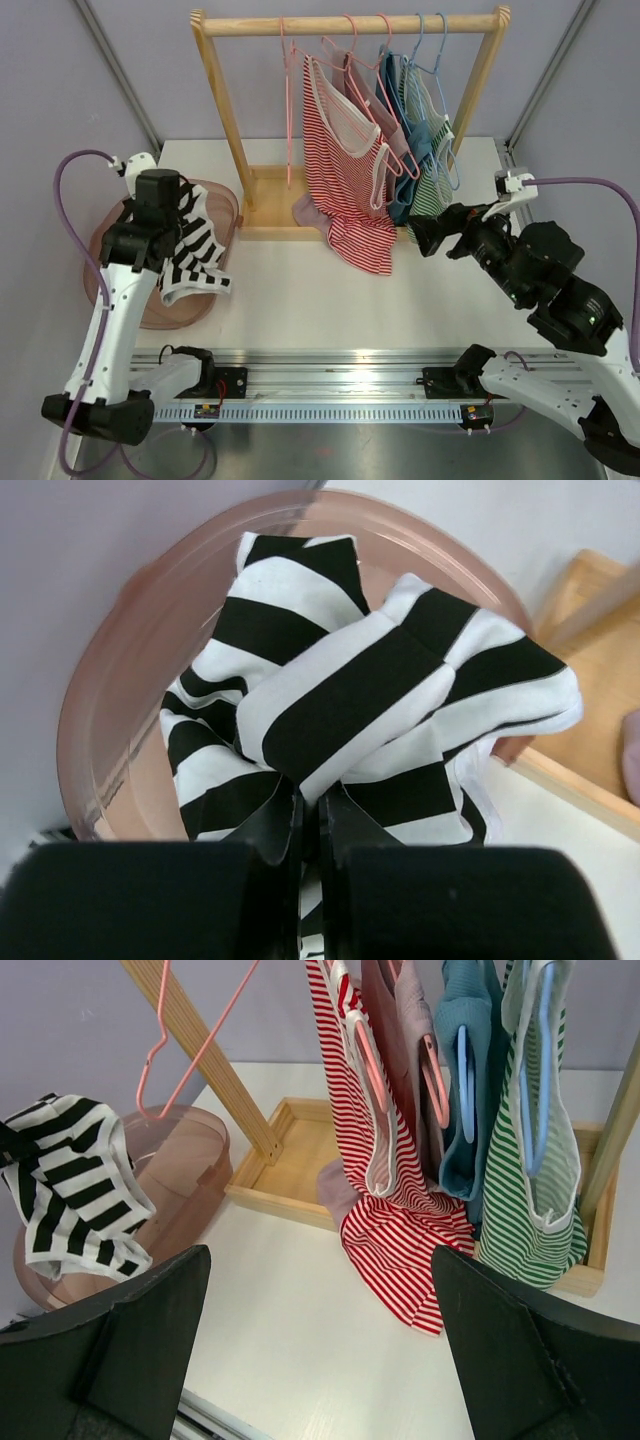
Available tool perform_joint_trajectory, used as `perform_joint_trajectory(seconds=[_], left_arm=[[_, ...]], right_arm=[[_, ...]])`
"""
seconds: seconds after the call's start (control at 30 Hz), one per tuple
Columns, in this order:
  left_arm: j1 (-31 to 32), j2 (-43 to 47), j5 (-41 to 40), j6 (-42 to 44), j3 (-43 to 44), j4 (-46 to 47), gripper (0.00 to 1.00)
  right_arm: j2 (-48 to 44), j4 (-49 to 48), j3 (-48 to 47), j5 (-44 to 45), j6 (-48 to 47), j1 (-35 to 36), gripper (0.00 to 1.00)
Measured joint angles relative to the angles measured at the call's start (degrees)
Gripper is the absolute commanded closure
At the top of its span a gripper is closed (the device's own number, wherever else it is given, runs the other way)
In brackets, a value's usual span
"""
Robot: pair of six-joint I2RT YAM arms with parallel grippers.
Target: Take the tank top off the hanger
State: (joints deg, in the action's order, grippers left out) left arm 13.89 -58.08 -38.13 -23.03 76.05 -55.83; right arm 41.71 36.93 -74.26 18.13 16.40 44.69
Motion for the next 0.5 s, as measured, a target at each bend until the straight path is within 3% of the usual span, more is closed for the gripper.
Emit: perform_joint_trajectory(seconds=[0.07, 0.1, 0.13, 0.17, 0.23, 0.5], left_arm=[[-7.8, -2.3, 4.7, 0.3, 0.0, 0.9, 0.96], [-11.8, -3.3, 7.4, 0.3, 0.0, 1.5, 0.84], [-14.8, -4.1, 9.3, 0.5, 0.0, 1.9, 0.67], [-18.4, -5.0, 11.9, 0.7, 0.0, 2.3, 0.21], [-22.8, -6.3, 15.9, 0.3, 0.0, 3.0, 0.01], [-23.6, -5.3, 28.2, 0.3, -1.0, 6.2, 0.01]], right_arm=[[1.7, -0.2, -0.2, -0.1, -0.2, 0.0, 0.01], [2.5, -0.2, -0.3, -0.1, -0.2, 0.0, 0.01], [3.4, -0.3, -0.5, -0.2, -0.2, 0.0, 0.01], [4.3, -0.2, -0.8, -0.2, -0.2, 0.0, 0.00], [6.1, -0.2, -1.4, -0.2, -0.2, 0.0, 0.00], [12.1, -0.3, -4.1, 0.4, -0.4, 0.0, 0.01]])
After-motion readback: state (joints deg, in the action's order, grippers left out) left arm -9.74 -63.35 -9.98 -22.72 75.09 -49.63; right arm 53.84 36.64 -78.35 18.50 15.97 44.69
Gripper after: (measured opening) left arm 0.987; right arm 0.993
